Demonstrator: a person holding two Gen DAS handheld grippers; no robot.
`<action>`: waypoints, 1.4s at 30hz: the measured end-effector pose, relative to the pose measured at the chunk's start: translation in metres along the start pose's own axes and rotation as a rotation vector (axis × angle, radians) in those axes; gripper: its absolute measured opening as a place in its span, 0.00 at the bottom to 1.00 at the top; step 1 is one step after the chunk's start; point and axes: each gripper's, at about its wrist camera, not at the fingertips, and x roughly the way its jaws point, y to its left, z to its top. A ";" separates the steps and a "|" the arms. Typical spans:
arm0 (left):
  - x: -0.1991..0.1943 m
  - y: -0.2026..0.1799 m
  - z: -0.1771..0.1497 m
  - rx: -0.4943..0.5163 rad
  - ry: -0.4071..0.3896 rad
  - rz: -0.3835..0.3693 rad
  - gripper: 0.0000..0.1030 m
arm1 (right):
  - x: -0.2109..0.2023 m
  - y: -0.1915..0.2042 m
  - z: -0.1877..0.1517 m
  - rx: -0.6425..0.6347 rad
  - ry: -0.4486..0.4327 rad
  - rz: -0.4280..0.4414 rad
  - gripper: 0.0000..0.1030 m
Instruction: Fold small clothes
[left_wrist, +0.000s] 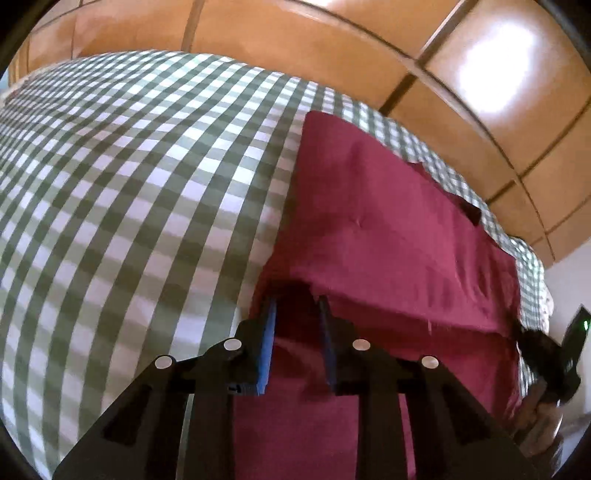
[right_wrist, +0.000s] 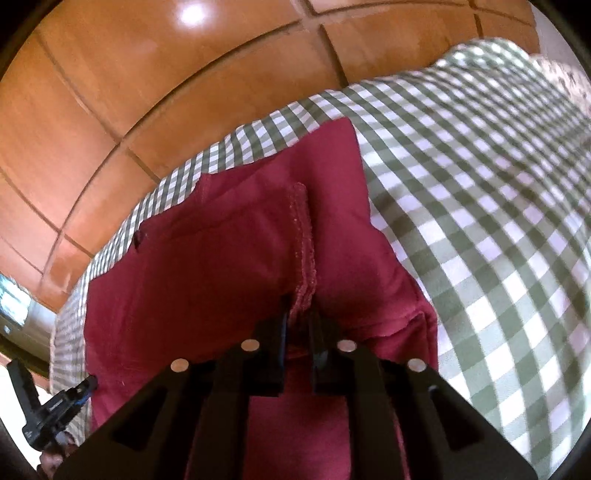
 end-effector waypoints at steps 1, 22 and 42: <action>-0.008 0.001 -0.003 0.011 -0.014 0.022 0.24 | -0.008 0.003 0.001 -0.011 -0.022 -0.024 0.23; 0.052 0.012 0.099 -0.138 0.016 -0.063 0.44 | 0.015 0.058 -0.011 -0.190 -0.020 -0.040 0.52; 0.003 -0.048 0.044 0.199 -0.283 0.224 0.44 | 0.047 0.074 -0.036 -0.281 -0.085 -0.113 0.62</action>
